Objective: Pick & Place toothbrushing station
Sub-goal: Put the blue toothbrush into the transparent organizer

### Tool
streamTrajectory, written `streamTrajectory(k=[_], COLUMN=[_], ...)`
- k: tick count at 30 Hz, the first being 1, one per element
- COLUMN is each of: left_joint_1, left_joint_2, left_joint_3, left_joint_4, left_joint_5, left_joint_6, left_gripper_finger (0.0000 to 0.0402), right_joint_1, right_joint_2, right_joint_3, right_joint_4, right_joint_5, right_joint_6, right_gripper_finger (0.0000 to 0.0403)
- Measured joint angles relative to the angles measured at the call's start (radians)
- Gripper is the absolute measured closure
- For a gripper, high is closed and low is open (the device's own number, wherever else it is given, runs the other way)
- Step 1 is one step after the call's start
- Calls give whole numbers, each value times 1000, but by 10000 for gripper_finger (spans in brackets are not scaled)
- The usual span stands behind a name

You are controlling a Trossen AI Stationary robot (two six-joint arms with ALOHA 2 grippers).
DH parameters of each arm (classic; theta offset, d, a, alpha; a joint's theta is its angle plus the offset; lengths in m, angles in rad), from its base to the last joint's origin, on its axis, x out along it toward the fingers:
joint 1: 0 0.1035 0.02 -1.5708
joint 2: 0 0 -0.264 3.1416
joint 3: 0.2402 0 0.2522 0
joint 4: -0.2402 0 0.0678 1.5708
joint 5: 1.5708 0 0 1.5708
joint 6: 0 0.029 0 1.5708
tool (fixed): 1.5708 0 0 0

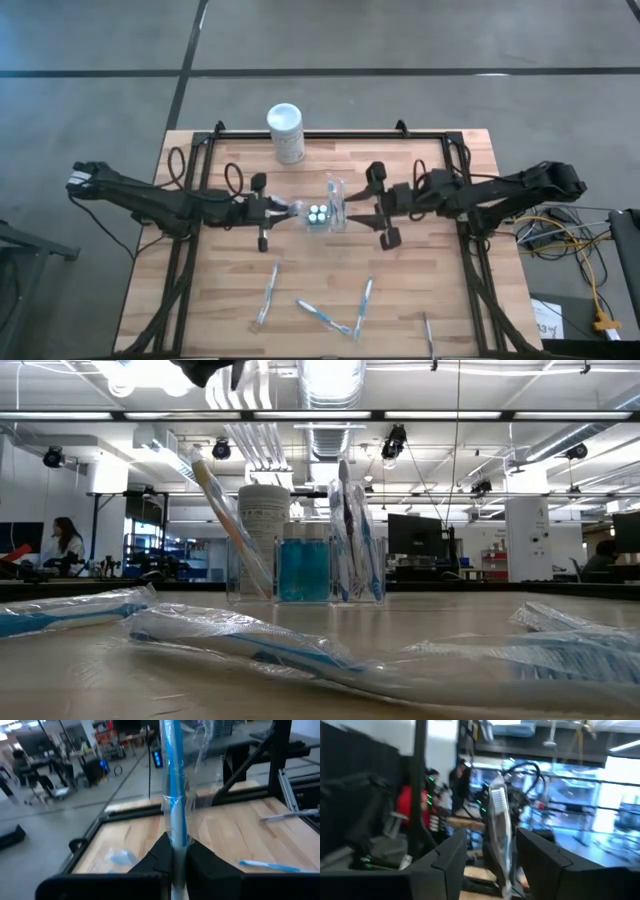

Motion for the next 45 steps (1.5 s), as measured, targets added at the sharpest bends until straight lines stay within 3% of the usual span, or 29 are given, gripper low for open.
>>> streamTrajectory(k=[3, 11, 19, 28, 40, 45], left_joint_1=[-1, -1, -1, 2, 28, 40], left_joint_2=[26, 122, 198, 201, 234, 234], left_joint_3=[-8, 16, 59, 66, 66, 66], left_joint_4=[77, 208, 208, 208, 236, 236], left_joint_5=[2, 0, 0, 0, 1, 2], left_joint_6=[35, 102, 110, 114, 110, 98], left_gripper_finger=[378, 378, 378, 378, 378, 378], right_joint_1=[-44, -64, -65, -80, -82, -82], right_joint_2=[28, 154, 239, 272, 287, 287], right_joint_3=[-5, 72, 161, 176, 175, 175], right_joint_4=[24, 18, 16, 36, 62, 63], right_joint_5=[-58, -70, -70, -62, -118, -120], right_joint_6=[35, 42, 40, 43, 58, 11], right_gripper_finger=[218, 190, 175, 175, 219, 267])
